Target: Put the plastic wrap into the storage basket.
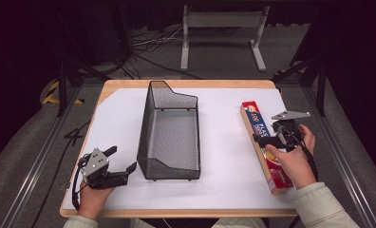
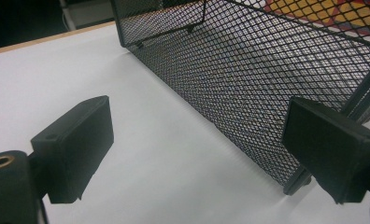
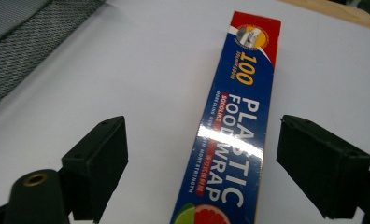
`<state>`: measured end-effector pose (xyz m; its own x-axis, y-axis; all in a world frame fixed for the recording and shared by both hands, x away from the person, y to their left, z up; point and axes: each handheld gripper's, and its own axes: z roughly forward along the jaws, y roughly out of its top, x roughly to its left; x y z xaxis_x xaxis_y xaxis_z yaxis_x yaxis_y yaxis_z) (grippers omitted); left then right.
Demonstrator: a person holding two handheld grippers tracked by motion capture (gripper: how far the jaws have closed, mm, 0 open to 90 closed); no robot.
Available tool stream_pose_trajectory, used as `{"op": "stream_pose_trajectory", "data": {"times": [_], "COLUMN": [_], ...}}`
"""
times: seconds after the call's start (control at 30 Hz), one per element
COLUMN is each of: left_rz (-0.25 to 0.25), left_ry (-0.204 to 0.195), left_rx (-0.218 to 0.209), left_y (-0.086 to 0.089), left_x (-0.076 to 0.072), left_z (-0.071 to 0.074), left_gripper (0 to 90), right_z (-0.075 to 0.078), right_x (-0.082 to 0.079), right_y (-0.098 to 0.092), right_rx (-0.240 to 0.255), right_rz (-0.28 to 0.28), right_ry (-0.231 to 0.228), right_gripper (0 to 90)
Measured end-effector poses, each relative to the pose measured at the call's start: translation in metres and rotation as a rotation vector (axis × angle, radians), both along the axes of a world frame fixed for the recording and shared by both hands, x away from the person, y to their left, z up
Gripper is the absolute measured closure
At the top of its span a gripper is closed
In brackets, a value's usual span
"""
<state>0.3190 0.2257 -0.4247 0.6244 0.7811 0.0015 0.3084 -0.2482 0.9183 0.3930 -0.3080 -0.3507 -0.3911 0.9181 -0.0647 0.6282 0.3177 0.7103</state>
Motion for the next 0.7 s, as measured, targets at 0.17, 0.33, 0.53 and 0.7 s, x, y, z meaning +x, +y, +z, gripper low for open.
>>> {"op": "stream_pose_trajectory", "data": {"times": [0.17, 0.33, 0.53, 0.7], "left_rz": [0.0, -0.001, -0.005, -0.005], "left_ry": [0.001, 0.002, 0.002, 0.005], "left_rx": [0.003, 0.006, 0.018, 0.01], "left_y": [0.0, 0.0, -0.001, -0.001], "left_x": [0.0, 0.001, 0.001, 0.001], "left_z": [0.0, 0.0, -0.001, -0.001], "left_gripper": [10.0, 10.1, 10.2, 10.4], "right_z": [-0.012, -0.026, -0.041, -0.05], "right_x": [0.011, 0.016, 0.022, 0.028], "right_y": [-0.006, -0.006, -0.001, 0.002], "right_rx": [-0.013, -0.001, -0.042, -0.087], "right_rz": [-0.035, -0.063, -0.095, -0.117], "right_ry": [0.011, 0.048, 0.124, 0.159], "right_gripper": [18.5, 21.3, 22.9, 22.4]}}
